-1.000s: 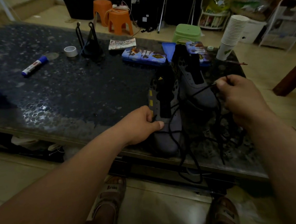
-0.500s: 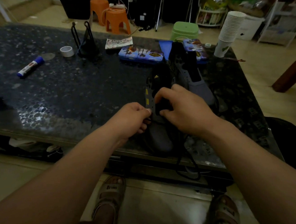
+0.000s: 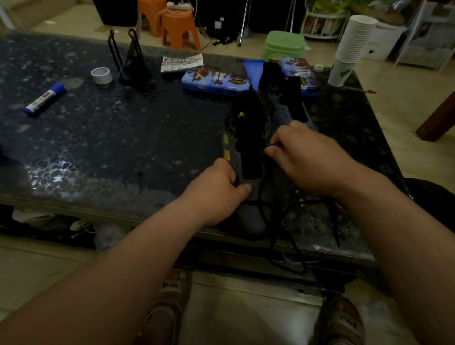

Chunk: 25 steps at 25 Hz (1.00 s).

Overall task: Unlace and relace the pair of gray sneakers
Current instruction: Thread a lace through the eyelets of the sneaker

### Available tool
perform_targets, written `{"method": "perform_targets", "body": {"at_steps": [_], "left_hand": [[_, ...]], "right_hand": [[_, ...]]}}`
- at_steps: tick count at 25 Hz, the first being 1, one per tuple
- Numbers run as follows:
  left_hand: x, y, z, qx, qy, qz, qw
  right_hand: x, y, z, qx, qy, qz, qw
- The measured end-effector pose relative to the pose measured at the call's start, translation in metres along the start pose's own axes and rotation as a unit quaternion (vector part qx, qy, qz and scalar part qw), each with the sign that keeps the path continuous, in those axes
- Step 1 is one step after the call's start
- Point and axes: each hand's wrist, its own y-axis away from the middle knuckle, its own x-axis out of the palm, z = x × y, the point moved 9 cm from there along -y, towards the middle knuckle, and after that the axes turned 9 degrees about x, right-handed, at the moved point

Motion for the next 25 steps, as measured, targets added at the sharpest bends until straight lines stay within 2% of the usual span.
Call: {"method": "perform_targets", "body": {"at_steps": [4,8,10,12,14,16,19,21,22,23,25], "left_hand": [[-0.002,0.001,-0.007,-0.014,0.000,0.031,0.999],[-0.004,0.008,-0.013,-0.033,0.031,0.053,0.998],[-0.006,0.007,-0.011,-0.041,0.033,0.047,0.998],[-0.017,0.004,-0.016,-0.008,0.021,-0.020,1.000],[-0.030,0.004,-0.039,0.088,-0.020,-0.113,0.989],[-0.031,0.010,-0.065,0.166,-0.096,-0.145,0.971],[-0.014,0.008,-0.072,0.176,-0.193,-0.089,0.961],[-0.010,0.003,-0.075,0.185,-0.217,-0.082,0.955],[-0.010,0.001,-0.077,0.187,-0.214,-0.077,0.956],[-0.010,-0.002,-0.077,0.186,-0.210,-0.063,0.958],[-0.010,-0.004,-0.075,0.191,-0.203,-0.006,0.960]], "right_hand": [[-0.033,-0.003,-0.037,0.062,-0.019,-0.056,0.996],[-0.079,0.006,-0.067,0.114,-0.041,-0.170,0.978],[-0.082,0.008,-0.075,0.138,-0.052,-0.192,0.970],[-0.071,0.007,-0.073,0.131,-0.075,-0.176,0.973],[-0.062,0.006,-0.065,0.117,-0.131,-0.158,0.972],[-0.056,0.008,-0.064,0.120,-0.190,-0.139,0.965],[-0.054,0.018,-0.065,0.134,-0.283,-0.122,0.942],[-0.048,0.024,-0.063,0.146,-0.353,-0.089,0.920],[-0.040,0.026,-0.055,0.132,-0.366,-0.056,0.920],[-0.029,0.028,-0.043,0.096,-0.347,-0.020,0.933],[-0.004,0.030,-0.021,0.017,-0.231,0.018,0.973]]}}
